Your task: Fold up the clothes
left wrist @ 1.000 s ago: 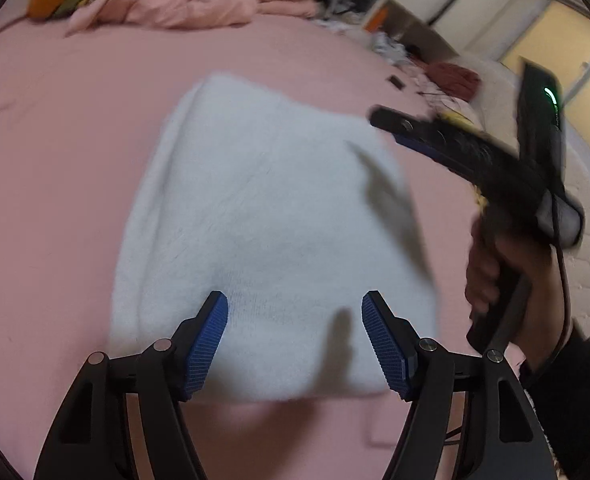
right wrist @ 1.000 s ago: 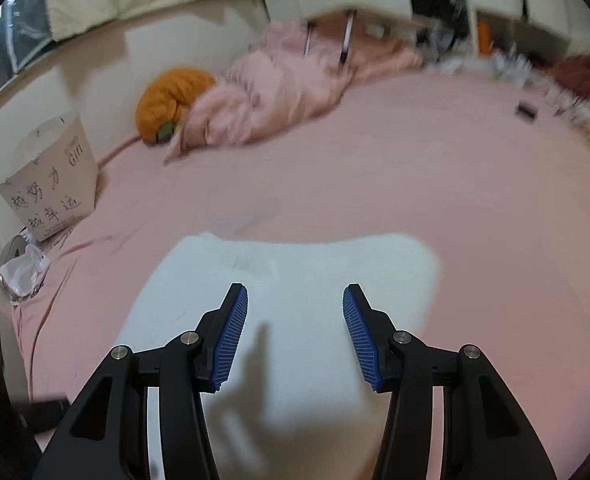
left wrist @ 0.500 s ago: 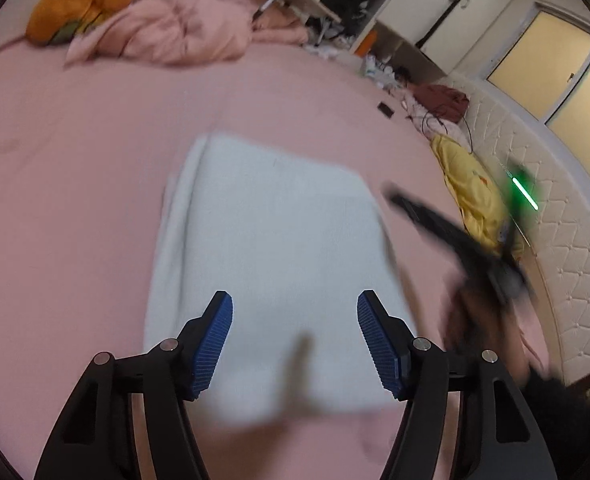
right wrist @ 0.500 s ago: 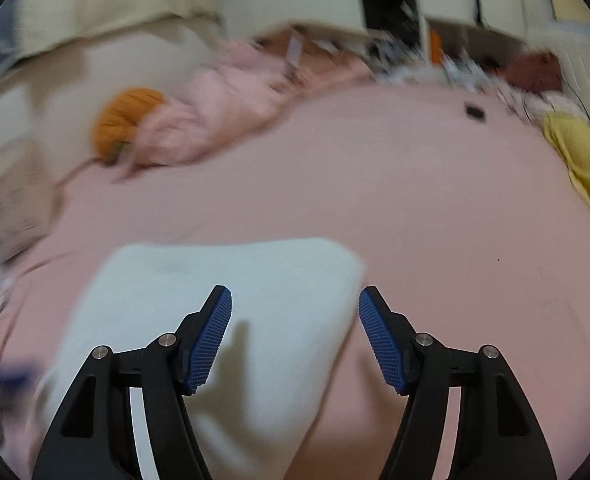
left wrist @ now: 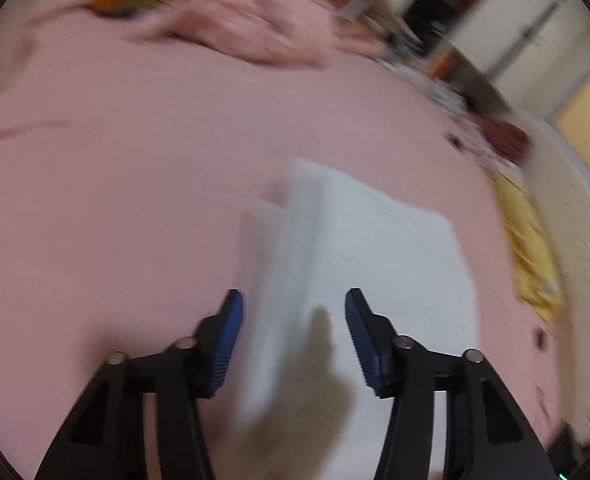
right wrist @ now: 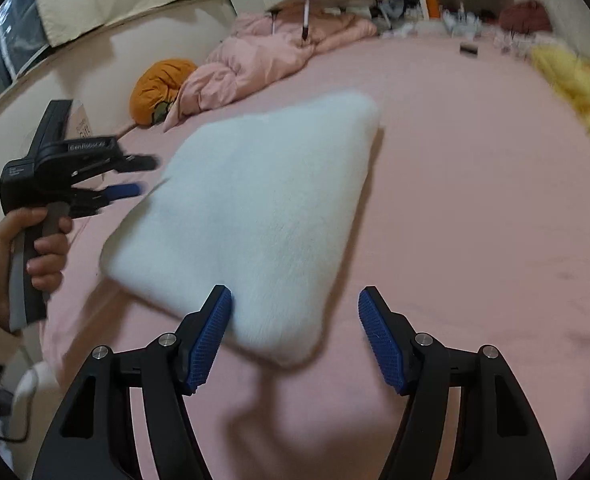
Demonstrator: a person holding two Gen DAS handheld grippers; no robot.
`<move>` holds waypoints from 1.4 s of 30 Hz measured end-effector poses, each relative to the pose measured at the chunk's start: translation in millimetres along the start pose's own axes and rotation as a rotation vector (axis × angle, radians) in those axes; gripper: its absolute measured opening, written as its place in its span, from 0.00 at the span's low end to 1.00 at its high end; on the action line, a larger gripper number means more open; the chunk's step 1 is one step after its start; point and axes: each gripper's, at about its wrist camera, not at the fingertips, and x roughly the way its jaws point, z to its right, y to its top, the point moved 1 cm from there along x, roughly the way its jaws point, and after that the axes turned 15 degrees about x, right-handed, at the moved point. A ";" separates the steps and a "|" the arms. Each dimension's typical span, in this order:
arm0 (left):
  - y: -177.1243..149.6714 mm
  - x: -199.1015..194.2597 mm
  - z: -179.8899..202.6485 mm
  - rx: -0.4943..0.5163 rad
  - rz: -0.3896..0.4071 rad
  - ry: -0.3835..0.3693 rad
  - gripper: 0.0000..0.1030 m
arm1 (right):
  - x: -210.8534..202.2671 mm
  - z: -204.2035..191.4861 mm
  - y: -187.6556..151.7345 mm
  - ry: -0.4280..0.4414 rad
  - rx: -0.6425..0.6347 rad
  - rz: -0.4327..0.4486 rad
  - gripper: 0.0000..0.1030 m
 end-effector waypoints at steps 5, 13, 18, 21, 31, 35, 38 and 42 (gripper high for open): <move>-39.5 -60.1 3.0 -0.005 0.052 0.064 0.61 | -54.2 -18.1 -14.8 -0.073 -0.060 0.129 0.65; -161.4 -114.1 130.8 0.391 0.135 0.249 0.98 | -85.9 -36.9 -46.5 -0.147 -0.066 0.178 0.70; -201.8 -110.5 150.6 0.450 0.091 0.275 0.99 | -90.8 -33.0 -78.2 -0.160 -0.110 0.124 0.70; -202.3 -109.8 145.0 0.415 0.076 0.280 0.99 | -94.4 -33.6 -83.7 -0.153 -0.104 0.129 0.70; -209.1 -121.9 110.4 0.264 0.084 0.256 0.99 | -106.8 -41.9 -89.5 -0.146 -0.133 0.150 0.70; -209.4 -124.2 97.6 0.212 0.084 0.238 0.99 | -105.8 -41.7 -89.7 -0.148 -0.134 0.145 0.70; -209.1 -123.8 90.3 0.184 0.080 0.226 0.99 | -104.5 -40.6 -89.4 -0.153 -0.130 0.140 0.70; -207.2 -119.6 88.8 0.173 0.072 0.220 0.99 | -102.3 -39.1 -89.8 -0.156 -0.127 0.134 0.70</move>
